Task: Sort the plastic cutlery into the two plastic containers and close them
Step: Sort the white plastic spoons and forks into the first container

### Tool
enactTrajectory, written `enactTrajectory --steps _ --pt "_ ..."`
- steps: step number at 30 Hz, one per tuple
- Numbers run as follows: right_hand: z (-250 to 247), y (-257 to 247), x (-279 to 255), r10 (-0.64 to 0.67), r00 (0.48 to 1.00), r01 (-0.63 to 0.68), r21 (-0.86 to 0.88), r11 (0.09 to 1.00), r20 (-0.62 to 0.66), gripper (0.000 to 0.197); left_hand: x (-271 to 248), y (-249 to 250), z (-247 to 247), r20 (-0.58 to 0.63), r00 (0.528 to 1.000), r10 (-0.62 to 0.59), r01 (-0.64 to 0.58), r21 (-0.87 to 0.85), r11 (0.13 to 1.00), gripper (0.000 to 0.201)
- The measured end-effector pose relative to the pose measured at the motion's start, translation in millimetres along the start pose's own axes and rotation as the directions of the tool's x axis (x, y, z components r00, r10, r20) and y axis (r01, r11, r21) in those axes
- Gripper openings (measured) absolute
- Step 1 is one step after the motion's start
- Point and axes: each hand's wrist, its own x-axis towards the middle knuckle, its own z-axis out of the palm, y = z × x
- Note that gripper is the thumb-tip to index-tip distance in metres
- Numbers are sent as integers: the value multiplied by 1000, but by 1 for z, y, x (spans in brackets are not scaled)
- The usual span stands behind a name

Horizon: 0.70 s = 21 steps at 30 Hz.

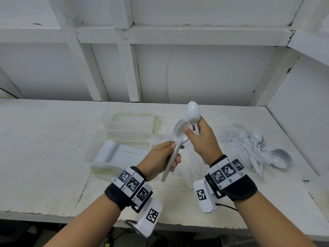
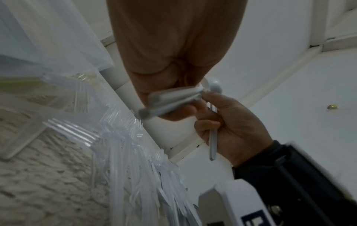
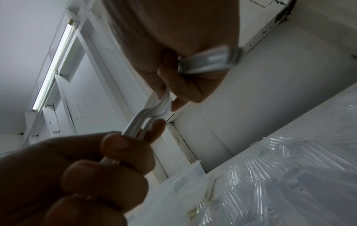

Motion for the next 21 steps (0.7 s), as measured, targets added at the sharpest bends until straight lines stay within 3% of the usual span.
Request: enactTrajectory --steps 4,10,15,18,21 --pt "0 6 5 35 999 -35 64 997 -4 27 0 -1 -1 103 993 -53 70 -172 983 35" --pt "-2 8 11 82 991 -90 80 993 102 25 1 5 -7 177 982 -68 102 -186 977 22" --pt "5 13 8 115 993 -115 12 993 23 15 7 5 -4 34 999 -38 44 -193 980 16" --pt "11 14 0 42 999 -42 -76 996 -8 6 12 2 -1 -74 997 -5 -9 -194 981 13" --pt "19 14 -7 -4 1000 2 -81 997 -20 11 15 2 3 -131 991 35 -58 -177 983 13"
